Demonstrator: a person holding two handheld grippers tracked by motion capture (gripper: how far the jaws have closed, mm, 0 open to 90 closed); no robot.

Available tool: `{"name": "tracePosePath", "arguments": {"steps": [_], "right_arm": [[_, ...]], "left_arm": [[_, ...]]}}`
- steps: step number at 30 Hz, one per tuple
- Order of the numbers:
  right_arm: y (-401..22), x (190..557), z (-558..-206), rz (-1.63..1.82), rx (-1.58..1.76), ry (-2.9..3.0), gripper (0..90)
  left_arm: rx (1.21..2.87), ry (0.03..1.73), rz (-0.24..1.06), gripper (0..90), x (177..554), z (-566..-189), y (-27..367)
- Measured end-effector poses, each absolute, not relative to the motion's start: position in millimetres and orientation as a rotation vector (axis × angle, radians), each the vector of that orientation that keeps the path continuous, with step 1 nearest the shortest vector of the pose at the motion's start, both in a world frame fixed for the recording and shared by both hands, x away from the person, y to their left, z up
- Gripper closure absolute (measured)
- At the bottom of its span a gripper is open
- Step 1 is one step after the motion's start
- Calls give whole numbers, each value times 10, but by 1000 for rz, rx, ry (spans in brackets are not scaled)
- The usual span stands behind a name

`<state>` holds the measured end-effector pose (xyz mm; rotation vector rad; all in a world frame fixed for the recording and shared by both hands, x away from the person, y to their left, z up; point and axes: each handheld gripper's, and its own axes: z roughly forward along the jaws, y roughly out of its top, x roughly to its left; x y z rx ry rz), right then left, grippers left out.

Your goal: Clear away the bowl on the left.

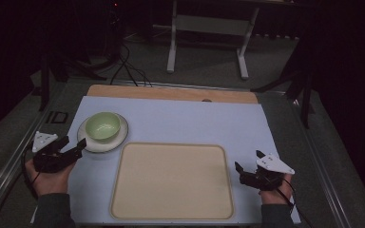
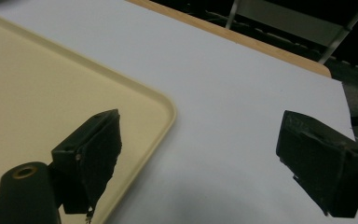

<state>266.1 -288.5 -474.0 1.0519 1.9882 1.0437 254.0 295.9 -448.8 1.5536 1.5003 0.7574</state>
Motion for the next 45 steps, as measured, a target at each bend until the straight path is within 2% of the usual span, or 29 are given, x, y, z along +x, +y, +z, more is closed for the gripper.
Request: {"name": "tracePosePath", "arguments": {"steps": [11,26,45], "right_arm": [[-2880,2668,-4741,1042,1052,1985,135],[-2860,2691,-4741,1039,1042,1991,136],[-2850,2688,-4735,1035,1027,1994,136]], "left_arm": [[1573,1518,762,370,2779,-4490,2964],[1598,1596,706,378,3236,-4611,2914],[1589,1679,665,375,3520,-4785,2902]]}}
